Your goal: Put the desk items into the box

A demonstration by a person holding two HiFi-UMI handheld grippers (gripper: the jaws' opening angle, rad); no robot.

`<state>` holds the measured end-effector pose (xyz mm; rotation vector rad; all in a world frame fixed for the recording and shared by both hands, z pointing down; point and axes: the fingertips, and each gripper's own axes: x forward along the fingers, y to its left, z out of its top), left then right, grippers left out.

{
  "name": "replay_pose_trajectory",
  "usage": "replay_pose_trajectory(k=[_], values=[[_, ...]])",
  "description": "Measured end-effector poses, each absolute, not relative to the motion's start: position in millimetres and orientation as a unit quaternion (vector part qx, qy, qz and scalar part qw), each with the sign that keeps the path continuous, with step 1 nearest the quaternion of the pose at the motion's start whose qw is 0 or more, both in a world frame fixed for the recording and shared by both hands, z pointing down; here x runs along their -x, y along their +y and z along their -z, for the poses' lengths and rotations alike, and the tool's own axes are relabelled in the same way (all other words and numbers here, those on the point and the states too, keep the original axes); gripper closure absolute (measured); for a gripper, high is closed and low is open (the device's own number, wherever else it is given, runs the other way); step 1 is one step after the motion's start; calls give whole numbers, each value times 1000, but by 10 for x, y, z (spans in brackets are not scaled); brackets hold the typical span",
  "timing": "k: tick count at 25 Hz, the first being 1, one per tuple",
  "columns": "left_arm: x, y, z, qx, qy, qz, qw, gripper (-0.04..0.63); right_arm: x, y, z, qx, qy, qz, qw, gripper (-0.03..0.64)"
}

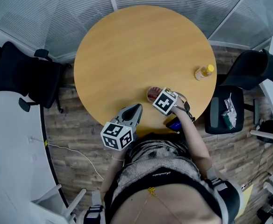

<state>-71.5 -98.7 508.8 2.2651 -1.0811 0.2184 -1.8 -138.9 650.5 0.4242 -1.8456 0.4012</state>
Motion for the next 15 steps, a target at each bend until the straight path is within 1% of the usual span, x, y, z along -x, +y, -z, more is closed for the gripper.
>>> replay_pose_trajectory(k=[15], values=[[722, -999, -5133, -853, -410, -84, 313, 577, 60, -1433, -6561, -183, -798, -173, 547, 554]])
